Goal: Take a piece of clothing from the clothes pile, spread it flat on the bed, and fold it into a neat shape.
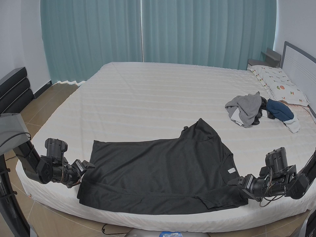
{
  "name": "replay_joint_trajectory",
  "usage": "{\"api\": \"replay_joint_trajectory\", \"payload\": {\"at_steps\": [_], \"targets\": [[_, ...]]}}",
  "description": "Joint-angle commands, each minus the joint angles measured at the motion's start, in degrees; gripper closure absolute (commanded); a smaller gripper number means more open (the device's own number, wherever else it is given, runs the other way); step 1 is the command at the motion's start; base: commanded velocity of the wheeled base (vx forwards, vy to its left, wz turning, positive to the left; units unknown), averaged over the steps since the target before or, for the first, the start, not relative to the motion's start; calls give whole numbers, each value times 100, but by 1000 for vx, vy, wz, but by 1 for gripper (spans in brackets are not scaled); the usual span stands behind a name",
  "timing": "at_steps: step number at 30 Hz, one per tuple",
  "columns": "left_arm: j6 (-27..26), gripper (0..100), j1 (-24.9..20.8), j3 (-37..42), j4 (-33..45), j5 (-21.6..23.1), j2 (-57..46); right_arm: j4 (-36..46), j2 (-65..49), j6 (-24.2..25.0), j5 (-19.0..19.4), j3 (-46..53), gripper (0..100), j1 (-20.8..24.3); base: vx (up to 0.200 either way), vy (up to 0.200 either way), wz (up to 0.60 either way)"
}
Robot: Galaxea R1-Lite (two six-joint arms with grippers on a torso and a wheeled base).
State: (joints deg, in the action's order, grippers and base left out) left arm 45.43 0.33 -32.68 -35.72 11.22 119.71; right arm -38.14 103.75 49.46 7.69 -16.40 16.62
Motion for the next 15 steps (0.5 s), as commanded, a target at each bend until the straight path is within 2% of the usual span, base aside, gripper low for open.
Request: {"api": "replay_joint_trajectory", "payload": {"at_steps": [1, 2, 3, 9, 15], "targets": [[9, 0, -7, -10, -5, 21, 52, -9, 4, 3, -5, -4, 0, -36, 0, 0, 0], [9, 0, -7, -10, -5, 21, 52, -9, 4, 3, -5, -4, 0, -36, 0, 0, 0], [18, 100, -7, -28, 3, 21, 87, -9, 4, 3, 4, -21, 0, -80, 0, 0, 0], [238, 100, 55, 25, 56, -23, 17, -9, -4, -50, 13, -65, 0, -273, 0, 0, 0], [255, 100, 319, 95, 65, -23, -176, -9, 22, -112, 57, -206, 0, -466, 0, 0, 0]]}}
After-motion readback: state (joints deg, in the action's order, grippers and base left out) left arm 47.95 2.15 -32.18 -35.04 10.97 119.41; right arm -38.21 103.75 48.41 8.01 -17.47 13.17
